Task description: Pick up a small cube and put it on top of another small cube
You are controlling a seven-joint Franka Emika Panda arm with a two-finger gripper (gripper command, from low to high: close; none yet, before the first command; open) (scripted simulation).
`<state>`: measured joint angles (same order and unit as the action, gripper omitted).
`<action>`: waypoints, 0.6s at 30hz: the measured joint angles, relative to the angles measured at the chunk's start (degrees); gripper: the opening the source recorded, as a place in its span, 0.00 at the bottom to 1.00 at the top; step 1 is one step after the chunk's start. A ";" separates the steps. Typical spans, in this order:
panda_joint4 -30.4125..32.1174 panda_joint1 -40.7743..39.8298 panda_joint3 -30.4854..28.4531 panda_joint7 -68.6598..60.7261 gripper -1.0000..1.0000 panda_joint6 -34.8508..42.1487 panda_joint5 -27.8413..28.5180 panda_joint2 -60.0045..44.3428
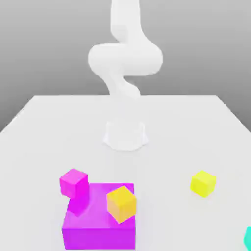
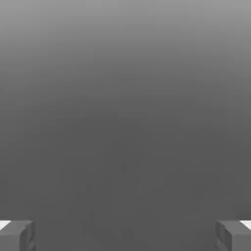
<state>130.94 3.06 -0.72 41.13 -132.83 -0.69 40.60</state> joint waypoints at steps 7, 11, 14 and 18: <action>-2.39 7.70 -1.14 -13.77 0.50 -2.96 -2.52 -14.92; -3.72 11.16 -0.89 -21.47 0.50 -4.62 -3.94 -23.25; -4.72 13.33 -0.21 -27.03 0.50 -5.87 -4.71 -29.48; -6.04 16.22 1.32 -33.90 0.50 -7.58 -4.95 -37.76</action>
<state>124.90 19.28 0.60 7.24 -140.41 -5.65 2.84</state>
